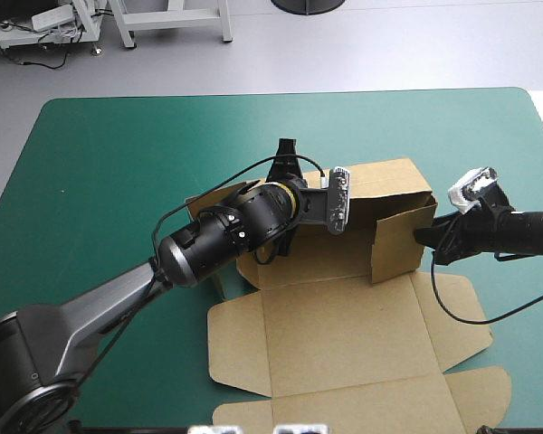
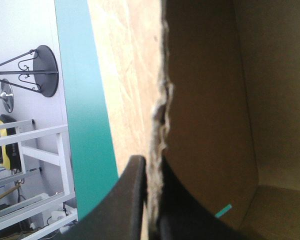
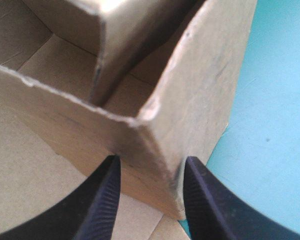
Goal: Fold the box
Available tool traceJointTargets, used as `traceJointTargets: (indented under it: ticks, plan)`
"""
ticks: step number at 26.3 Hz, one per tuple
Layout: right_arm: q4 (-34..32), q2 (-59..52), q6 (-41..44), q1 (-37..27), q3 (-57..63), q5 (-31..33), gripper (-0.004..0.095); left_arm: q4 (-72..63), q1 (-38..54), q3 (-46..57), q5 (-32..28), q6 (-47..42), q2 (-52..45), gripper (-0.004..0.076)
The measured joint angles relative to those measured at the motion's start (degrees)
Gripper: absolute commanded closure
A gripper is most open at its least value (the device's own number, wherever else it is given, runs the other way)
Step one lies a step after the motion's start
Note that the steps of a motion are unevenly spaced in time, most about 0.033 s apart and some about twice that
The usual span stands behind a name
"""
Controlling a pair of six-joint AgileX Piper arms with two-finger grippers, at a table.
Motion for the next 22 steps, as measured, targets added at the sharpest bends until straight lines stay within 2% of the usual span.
traceJointTargets:
  ticks: [4,14,22]
  plan:
    - [0.12,0.00,0.00,0.00,0.00,-1.11,0.0525,6.14,0.00,-0.07,-0.96,-3.97,2.33,0.0729]
    - [0.26,0.08,-1.48,0.00,0.00,-6.71,0.0525,6.41,0.00,-0.18,-0.86,-5.00,2.66,0.0729]
    - [5.30,3.46,-3.15,0.00,0.00,-3.87,0.0525,6.14,-0.05,-0.24,-0.77,-5.00,2.66,0.0729]
